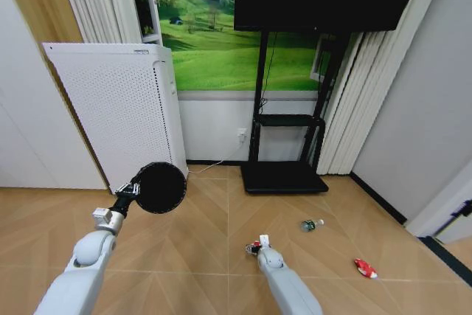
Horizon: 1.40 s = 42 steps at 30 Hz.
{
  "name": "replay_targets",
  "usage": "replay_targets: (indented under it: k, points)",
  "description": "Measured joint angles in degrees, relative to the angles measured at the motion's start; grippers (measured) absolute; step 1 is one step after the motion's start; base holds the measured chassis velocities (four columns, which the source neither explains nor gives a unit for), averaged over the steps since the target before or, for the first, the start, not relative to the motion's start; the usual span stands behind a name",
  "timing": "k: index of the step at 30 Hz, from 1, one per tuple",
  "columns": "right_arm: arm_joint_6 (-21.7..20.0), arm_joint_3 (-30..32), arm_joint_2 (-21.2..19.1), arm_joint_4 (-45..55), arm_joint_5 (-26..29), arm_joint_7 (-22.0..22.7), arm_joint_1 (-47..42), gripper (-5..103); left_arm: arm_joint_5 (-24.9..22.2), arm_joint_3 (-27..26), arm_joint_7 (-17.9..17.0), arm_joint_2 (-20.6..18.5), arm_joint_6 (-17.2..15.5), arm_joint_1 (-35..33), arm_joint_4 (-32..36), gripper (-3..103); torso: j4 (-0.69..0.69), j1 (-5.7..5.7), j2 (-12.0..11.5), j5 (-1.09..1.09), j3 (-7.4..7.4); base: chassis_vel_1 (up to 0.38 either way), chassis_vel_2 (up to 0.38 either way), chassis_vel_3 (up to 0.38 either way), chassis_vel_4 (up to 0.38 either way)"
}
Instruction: Pick up the trash bin and place the garbage on the floor into it.
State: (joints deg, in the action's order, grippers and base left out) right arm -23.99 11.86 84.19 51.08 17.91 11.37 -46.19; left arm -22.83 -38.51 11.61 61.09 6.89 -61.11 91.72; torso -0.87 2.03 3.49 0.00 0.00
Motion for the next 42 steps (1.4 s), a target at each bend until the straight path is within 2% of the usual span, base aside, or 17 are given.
replay_targets:
  k: [6, 17, 18, 21, 24, 26, 27, 29, 30, 32, 34, 35, 36, 37, 39, 42]
  points:
    - [-0.2, 0.9, 0.7, -1.7, 0.4, 0.0, 0.4, 100, -0.7, 0.6, 2.2, 0.5, 0.1, 0.4, -0.9, 7, 0.00, 0.00, 0.0, 0.00, 0.00, 0.000, 0.000, 0.000, 0.000]
    - [0.4, 2.3, 1.2, -3.7, -0.1, 0.2, 1.2, 100, -0.6, 1.3, 2.4, 0.2, 0.1, 1.2, -1.1, 7, 0.00, 0.00, 0.0, 0.00, 0.00, 0.000, 0.000, 0.000, 0.000]
    - [0.5, 2.3, 1.2, -4.0, -0.2, 0.3, 1.2, 102, -0.6, 1.2, 2.4, 0.2, 0.1, 1.2, -1.1, 7, 0.00, 0.00, 0.0, 0.00, 0.00, 0.000, 0.000, 0.000, 0.000]
    - [0.9, 2.5, 1.4, -4.9, -1.3, 0.7, 1.5, 88, -0.6, 0.9, 2.4, 0.2, 0.1, 1.1, -1.0, 7, 0.01, 0.00, 0.0, 0.00, 0.00, 0.000, 0.000, 0.000, 0.000]
    - [0.9, 2.6, 1.4, -5.0, -1.7, 0.7, 1.4, 83, -0.6, 0.8, 2.4, 0.2, 0.1, 1.0, -0.9, 7, 0.01, 0.00, 0.0, 0.00, 0.00, 0.000, 0.000, 0.000, 0.000]
    - [1.3, 2.7, 1.4, -5.0, -2.4, 0.5, 0.9, 72, -0.7, 0.7, 2.3, 0.0, 0.1, 1.0, -0.6, 7, 0.01, 0.00, 0.0, 0.01, 0.00, 0.000, 0.000, 0.000, 0.000]
    - [1.3, 2.7, 1.4, -5.0, -2.4, 0.5, 0.9, 72, -0.7, 0.7, 2.3, 0.0, 0.1, 1.0, -0.6, 7, 0.01, 0.00, 0.0, 0.01, 0.00, 0.000, 0.000, 0.000, 0.000]
    - [1.6, 3.2, 1.2, -4.9, -2.6, 0.3, 0.7, 61, -0.8, 0.7, 2.3, -0.2, -0.1, 1.1, -0.5, 7, 0.00, 0.00, 0.0, 0.00, 0.00, 0.000, 0.000, 0.000, 0.000]
    - [1.6, 3.2, 1.2, -4.9, -2.6, 0.3, 0.7, 61, -0.8, 0.7, 2.3, -0.2, -0.1, 1.1, -0.5, 7, 0.00, 0.00, 0.0, 0.00, 0.00, 0.000, 0.000, 0.000, 0.000]
    - [2.0, 3.4, 1.0, -4.8, -2.7, 0.2, 0.5, 50, -0.9, 0.7, 2.2, -0.3, -0.2, 1.1, -0.4, 7, 0.01, 0.00, 0.0, 0.01, 0.00, 0.000, 0.000, 0.000, 0.000]
    - [2.1, 3.4, 0.9, -4.8, -2.7, 0.2, 0.4, 50, -0.9, 0.7, 2.2, -0.3, -0.2, 1.1, -0.4, 7, 0.01, 0.00, 0.0, 0.00, 0.00, 0.000, 0.000, 0.000, 0.000]
    - [2.1, 3.5, 0.8, -4.7, -2.7, 0.2, 0.4, 45, -0.9, 0.7, 2.2, -0.3, -0.2, 1.1, -0.4, 7, 0.01, 0.00, 0.0, 0.00, 0.00, 0.000, 0.000, 0.000, 0.000]
    - [2.1, 3.5, 0.8, -4.7, -2.7, 0.2, 0.4, 45, -0.9, 0.7, 2.2, -0.3, -0.2, 1.1, -0.4, 7, 0.01, 0.00, 0.0, 0.00, 0.00, 0.000, 0.000, 0.000, 0.000]
    - [2.2, 3.6, 0.6, -4.6, -2.7, 0.2, 0.3, 37, -0.9, 0.7, 2.2, -0.3, -0.2, 1.1, -0.3, 7, 0.00, 0.00, 0.0, 0.00, 0.00, 0.000, 0.000, 0.000, 0.000]
    - [2.4, 3.7, 0.2, -4.1, -2.6, 0.2, -0.2, 30, -0.9, 0.9, 2.2, -0.2, -0.3, 1.1, -0.2, 7, 0.01, 0.00, 0.0, 0.00, 0.00, 0.000, 0.000, 0.000, 0.000]
    - [2.5, 3.7, 0.0, -3.7, -2.6, 0.2, -0.6, 28, -0.9, 1.0, 2.2, -0.1, -0.3, 1.1, -0.2, 7, 0.01, 0.00, 0.0, 0.00, 0.00, 0.000, 0.000, 0.000, 0.000]
